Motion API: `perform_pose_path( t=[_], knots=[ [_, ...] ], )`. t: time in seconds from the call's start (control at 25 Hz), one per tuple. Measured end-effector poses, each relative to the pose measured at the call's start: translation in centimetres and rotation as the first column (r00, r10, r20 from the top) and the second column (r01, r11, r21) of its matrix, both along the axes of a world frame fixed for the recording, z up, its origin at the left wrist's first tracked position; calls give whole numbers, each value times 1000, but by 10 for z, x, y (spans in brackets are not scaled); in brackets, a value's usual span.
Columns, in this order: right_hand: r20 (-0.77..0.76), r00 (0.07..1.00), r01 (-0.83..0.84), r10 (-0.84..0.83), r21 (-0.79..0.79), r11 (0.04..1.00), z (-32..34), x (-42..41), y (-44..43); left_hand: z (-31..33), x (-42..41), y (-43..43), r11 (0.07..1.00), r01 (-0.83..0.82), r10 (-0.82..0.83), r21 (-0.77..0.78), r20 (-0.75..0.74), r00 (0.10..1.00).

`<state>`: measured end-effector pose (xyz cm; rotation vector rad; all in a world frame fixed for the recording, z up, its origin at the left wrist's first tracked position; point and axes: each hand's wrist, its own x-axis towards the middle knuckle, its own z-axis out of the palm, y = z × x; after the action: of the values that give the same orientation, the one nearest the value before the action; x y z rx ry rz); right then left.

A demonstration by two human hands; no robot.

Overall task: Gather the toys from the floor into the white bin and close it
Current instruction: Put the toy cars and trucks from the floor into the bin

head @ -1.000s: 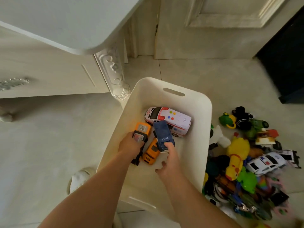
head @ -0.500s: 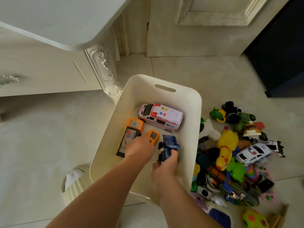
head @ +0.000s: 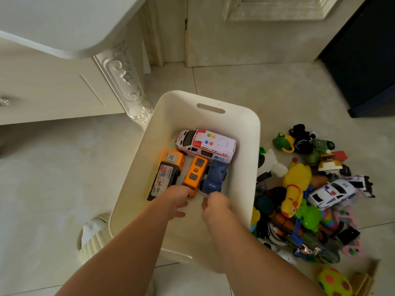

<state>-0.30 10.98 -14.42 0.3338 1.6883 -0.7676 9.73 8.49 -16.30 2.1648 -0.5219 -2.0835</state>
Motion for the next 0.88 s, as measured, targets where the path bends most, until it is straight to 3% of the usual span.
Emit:
perform_pose_path(
  t=[0.16, 0.32, 0.4, 0.48, 0.56, 0.64, 0.72, 0.8, 0.88],
  knots=[
    [23, 996, 88, -87, -6, 996, 12, -2, -7, 4, 2, 1, 998, 63, -62, 12, -27, 998],
    [13, 1000, -27, 28, -38, 999, 37, -1, -9, 26, -16, -8, 965, 219, -188, -145, 201, 961],
    [22, 997, -75, 77, -91, 993, 59, -3, -17, 49, -36, -18, 874, 304, -176, -379, 334, 926],
    [28, 993, -101, 113, -273, 957, 82, -16, -23, 85, -62, -22, 724, 335, -95, -603, 394, 914],
    [-138, 988, -128, 67, -501, 856, 104, -45, -15, 123, -95, -18, 592, 213, -23, -777, 249, 968],
    [-376, 921, -155, -99, -589, 793, 116, -91, 0, 146, -126, -10, 522, 130, -95, -843, 94, 991],
    [-557, 801, -158, -220, -551, 820, 112, -148, 14, 150, -156, -1, 524, 165, -233, -836, 46, 971],
    [-705, 690, -165, -166, -376, 912, 94, -208, 29, 140, -181, 11, 560, 227, -336, -797, 33, 941],
    [-735, 676, -121, -60, -190, 974, 57, -261, 45, 121, -202, 20, 605, 279, -397, -746, 21, 918]
  ],
)
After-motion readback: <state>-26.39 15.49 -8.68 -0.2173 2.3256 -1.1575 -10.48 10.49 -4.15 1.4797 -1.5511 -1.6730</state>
